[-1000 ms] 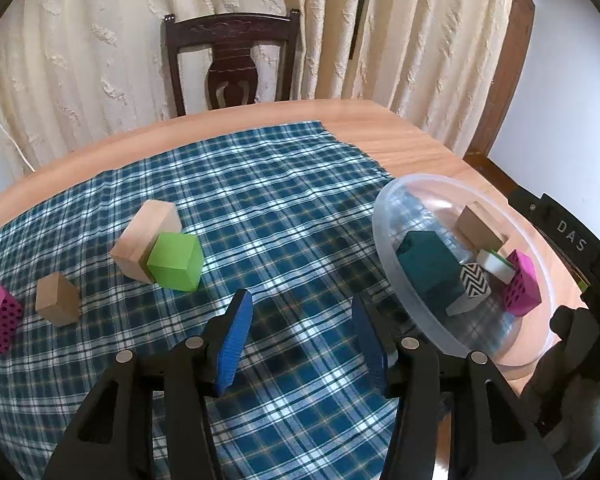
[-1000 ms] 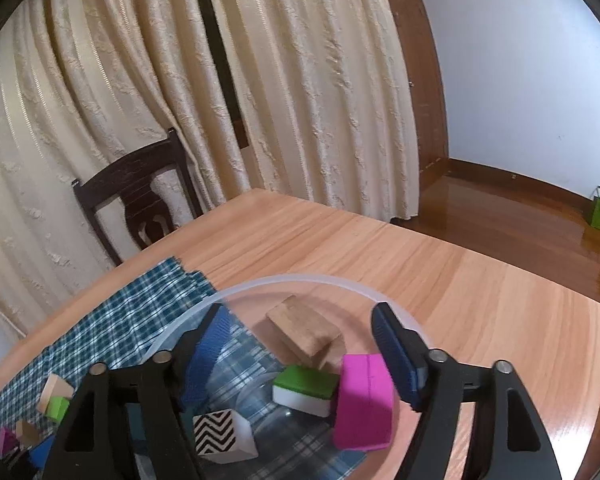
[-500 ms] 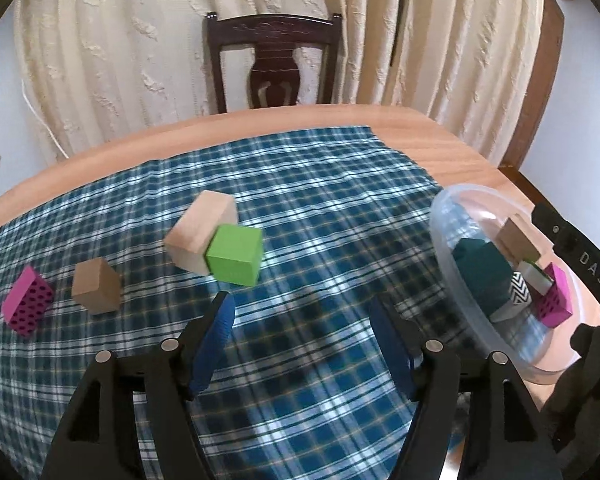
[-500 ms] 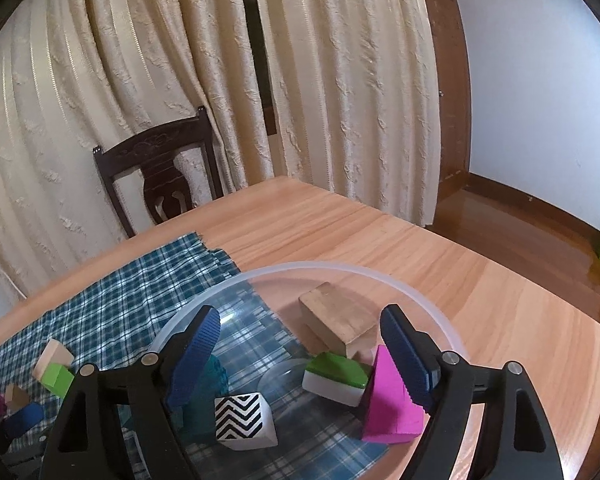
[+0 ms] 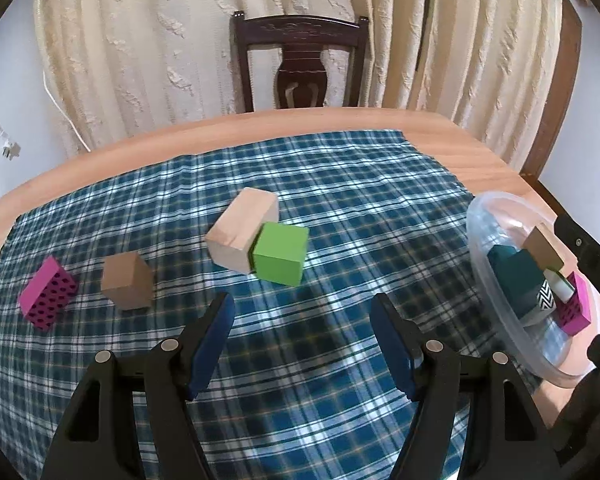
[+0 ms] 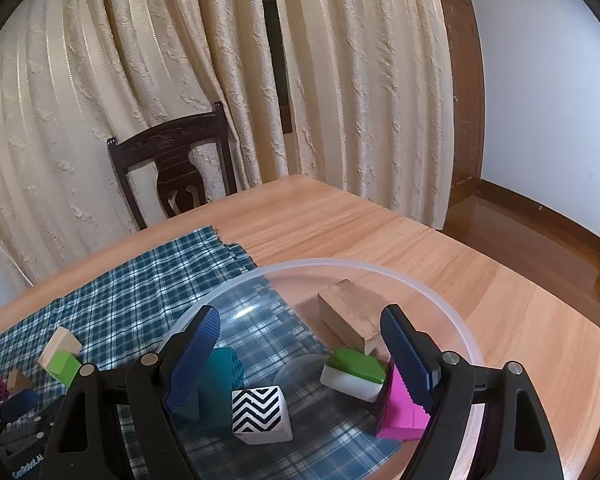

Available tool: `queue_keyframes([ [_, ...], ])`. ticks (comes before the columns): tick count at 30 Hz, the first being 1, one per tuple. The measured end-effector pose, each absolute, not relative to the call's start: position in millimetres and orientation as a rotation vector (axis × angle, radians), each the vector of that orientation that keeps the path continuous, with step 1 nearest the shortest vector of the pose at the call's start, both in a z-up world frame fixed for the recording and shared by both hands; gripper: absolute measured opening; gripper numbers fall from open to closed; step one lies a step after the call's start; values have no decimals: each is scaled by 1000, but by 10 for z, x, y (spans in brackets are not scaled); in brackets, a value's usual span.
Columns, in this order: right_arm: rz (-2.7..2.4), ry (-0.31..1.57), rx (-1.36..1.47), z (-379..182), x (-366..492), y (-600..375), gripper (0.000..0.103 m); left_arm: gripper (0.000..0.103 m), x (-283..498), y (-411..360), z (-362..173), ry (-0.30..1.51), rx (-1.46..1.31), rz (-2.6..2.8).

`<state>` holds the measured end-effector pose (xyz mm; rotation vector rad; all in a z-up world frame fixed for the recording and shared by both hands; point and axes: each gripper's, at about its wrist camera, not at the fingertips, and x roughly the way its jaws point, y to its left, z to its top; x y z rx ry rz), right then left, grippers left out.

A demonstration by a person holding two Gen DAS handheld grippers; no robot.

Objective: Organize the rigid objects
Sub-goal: 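Withdraw both tools from the bowl toward the remaining blocks on the cloth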

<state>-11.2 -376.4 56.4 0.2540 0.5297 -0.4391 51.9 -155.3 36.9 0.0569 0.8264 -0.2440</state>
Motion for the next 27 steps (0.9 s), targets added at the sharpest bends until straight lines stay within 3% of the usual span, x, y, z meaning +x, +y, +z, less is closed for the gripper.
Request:
queue_keyframes([
  [27, -439, 522, 201, 560, -84, -3650, 86, 71, 532, -1090, 360, 820, 23, -148],
])
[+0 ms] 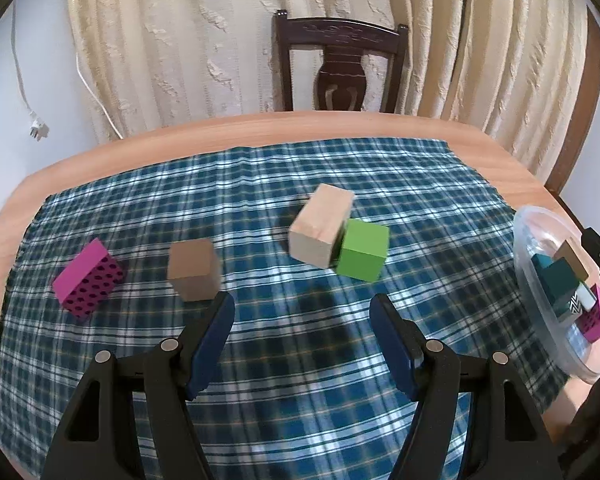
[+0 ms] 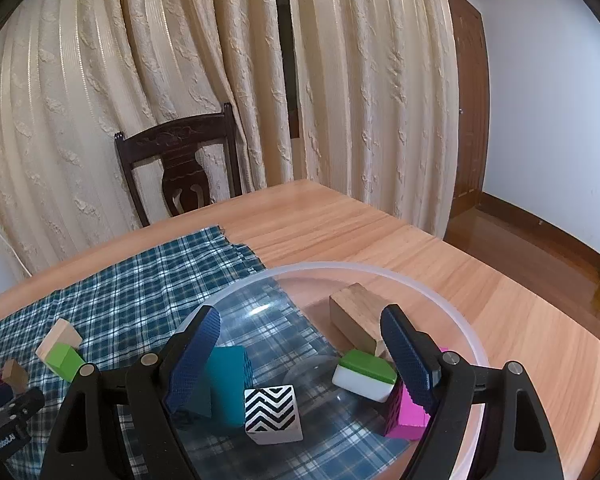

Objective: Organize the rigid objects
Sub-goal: 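Withdraw both tools from the bowl toward the remaining blocks on the cloth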

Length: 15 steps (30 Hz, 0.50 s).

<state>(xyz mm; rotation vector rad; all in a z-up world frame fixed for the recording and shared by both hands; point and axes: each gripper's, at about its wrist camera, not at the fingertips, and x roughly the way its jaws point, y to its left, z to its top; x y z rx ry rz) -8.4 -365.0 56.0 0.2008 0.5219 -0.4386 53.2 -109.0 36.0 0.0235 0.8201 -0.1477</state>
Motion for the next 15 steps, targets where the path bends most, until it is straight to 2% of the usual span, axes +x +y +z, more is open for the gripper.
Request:
queue_keyframes([
  [15, -414, 551, 174, 572, 18, -3510, 86, 71, 582, -686, 348, 822, -14, -78],
])
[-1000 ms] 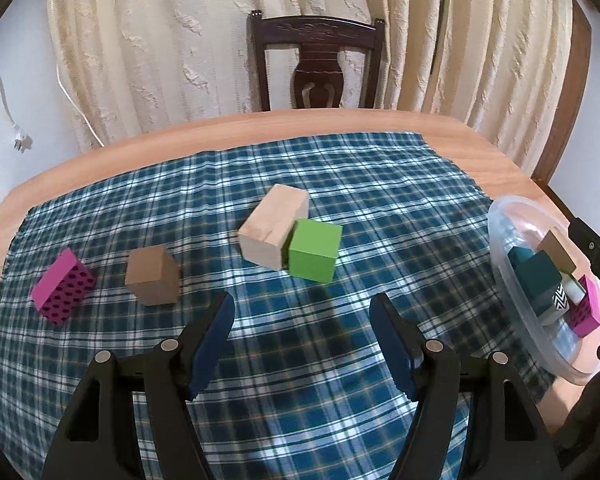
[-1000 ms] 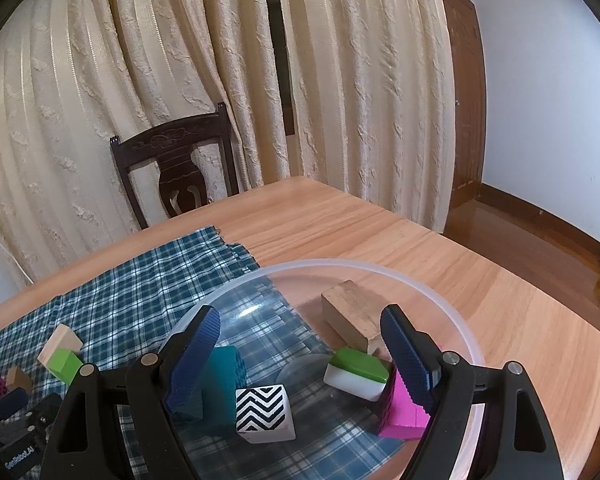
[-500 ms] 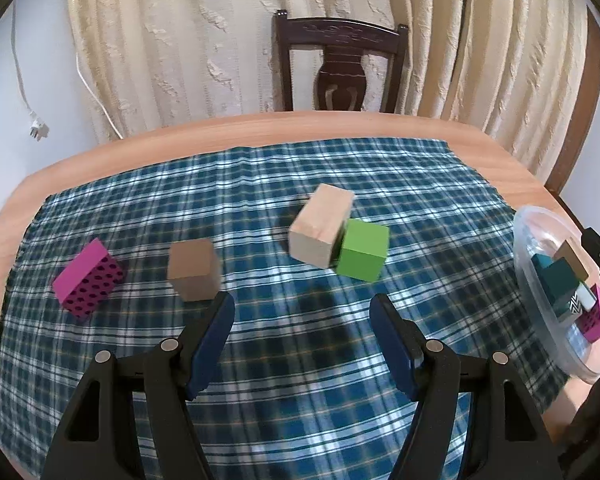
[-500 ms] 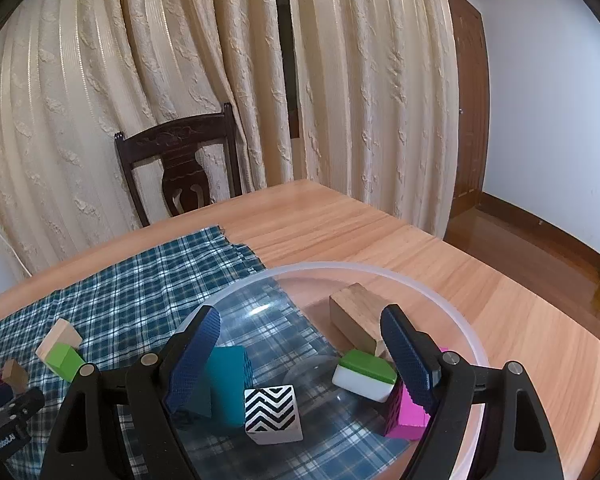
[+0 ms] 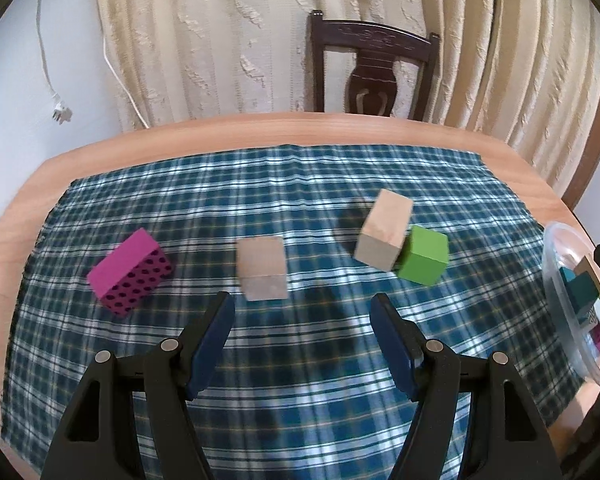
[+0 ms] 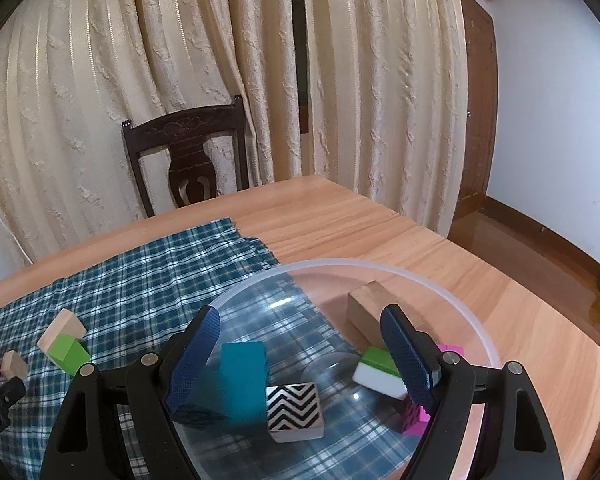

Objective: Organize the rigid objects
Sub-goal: 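Withdraw both tools from the bowl toward the remaining blocks on the cloth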

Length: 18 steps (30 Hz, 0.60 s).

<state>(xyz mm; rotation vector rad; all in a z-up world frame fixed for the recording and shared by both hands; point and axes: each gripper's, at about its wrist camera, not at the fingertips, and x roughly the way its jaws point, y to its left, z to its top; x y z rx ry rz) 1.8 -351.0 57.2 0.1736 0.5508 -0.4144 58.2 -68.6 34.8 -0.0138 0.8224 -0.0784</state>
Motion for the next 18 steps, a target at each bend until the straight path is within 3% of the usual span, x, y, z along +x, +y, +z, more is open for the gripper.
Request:
queue_keyframes([
  [18, -323, 546, 125, 758, 153, -3084, 86, 71, 628, -275, 358, 822, -62, -16],
])
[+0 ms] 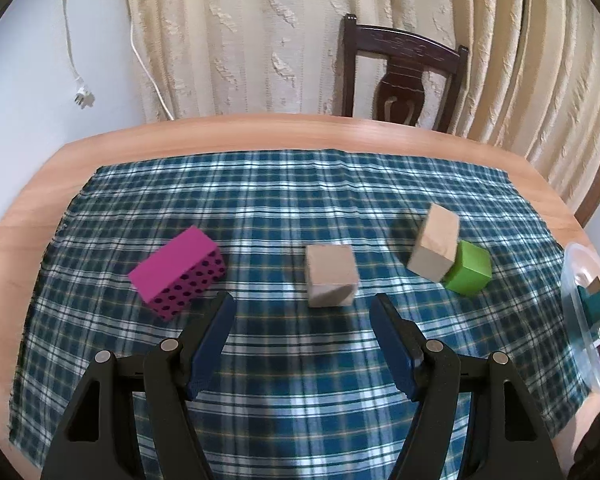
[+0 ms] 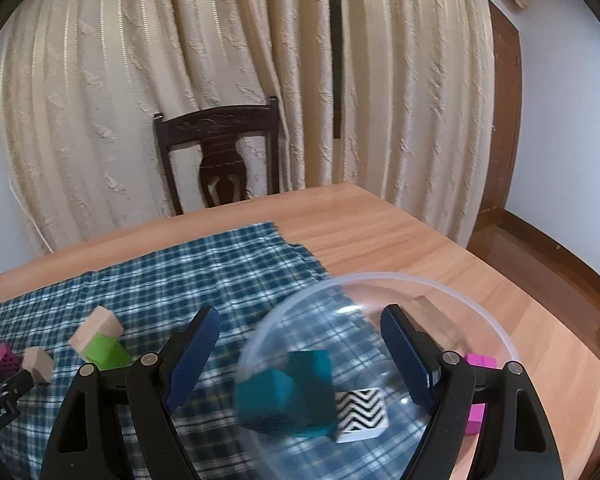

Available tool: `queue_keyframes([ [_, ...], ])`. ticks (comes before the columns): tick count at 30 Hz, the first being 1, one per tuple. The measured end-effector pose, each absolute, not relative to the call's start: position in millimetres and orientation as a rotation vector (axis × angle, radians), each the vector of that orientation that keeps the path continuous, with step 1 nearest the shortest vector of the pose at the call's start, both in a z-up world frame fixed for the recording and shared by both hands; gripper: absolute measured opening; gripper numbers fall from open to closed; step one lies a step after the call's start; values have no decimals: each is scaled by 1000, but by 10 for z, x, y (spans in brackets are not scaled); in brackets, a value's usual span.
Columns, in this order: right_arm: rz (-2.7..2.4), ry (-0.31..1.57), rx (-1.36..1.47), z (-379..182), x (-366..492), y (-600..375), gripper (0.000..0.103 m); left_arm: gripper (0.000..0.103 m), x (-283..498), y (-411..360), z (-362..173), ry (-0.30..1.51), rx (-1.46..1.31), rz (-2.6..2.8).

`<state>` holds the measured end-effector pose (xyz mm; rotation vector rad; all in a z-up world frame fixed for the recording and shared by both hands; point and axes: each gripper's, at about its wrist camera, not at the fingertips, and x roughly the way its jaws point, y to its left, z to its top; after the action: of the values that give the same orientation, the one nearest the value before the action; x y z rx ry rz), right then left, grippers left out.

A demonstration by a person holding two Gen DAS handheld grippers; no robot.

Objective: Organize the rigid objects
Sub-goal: 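Withdraw both tools from the bowl toward the remaining blocks on the cloth, then close the left tool on the light wooden cube while the right tool grasps the green cube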

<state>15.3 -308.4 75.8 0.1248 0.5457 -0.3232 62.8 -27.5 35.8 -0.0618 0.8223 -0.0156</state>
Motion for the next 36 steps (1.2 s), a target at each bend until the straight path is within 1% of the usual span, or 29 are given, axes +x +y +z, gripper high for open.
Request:
queue_keyframes([
  [6, -219, 545, 121, 841, 252, -2814, 86, 71, 657, -97, 347, 826, -86, 18],
  [7, -186, 554, 124, 839, 284, -2765, 90, 71, 666, -66, 340, 828, -89, 24],
  [9, -104, 584, 139, 815, 365, -2668, 95, 71, 679, -8, 322, 835, -95, 31],
  [14, 34, 678, 144, 663, 578, -2428, 95, 71, 705, 93, 291, 849, -119, 46],
  [23, 129, 810, 49, 362, 933, -2095, 94, 71, 696, 67, 296, 852, -119, 32],
  [26, 144, 833, 26, 309, 1003, -2016, 88, 71, 700, 70, 293, 852, -118, 31],
  [28, 153, 847, 14, 273, 1035, -1970, 80, 71, 704, 71, 289, 853, -117, 31],
  [32, 187, 868, 14, 215, 1083, -1923, 68, 71, 712, 75, 279, 853, -117, 31],
  [36, 221, 878, 8, 163, 1075, -1885, 53, 71, 717, 75, 271, 851, -117, 28],
])
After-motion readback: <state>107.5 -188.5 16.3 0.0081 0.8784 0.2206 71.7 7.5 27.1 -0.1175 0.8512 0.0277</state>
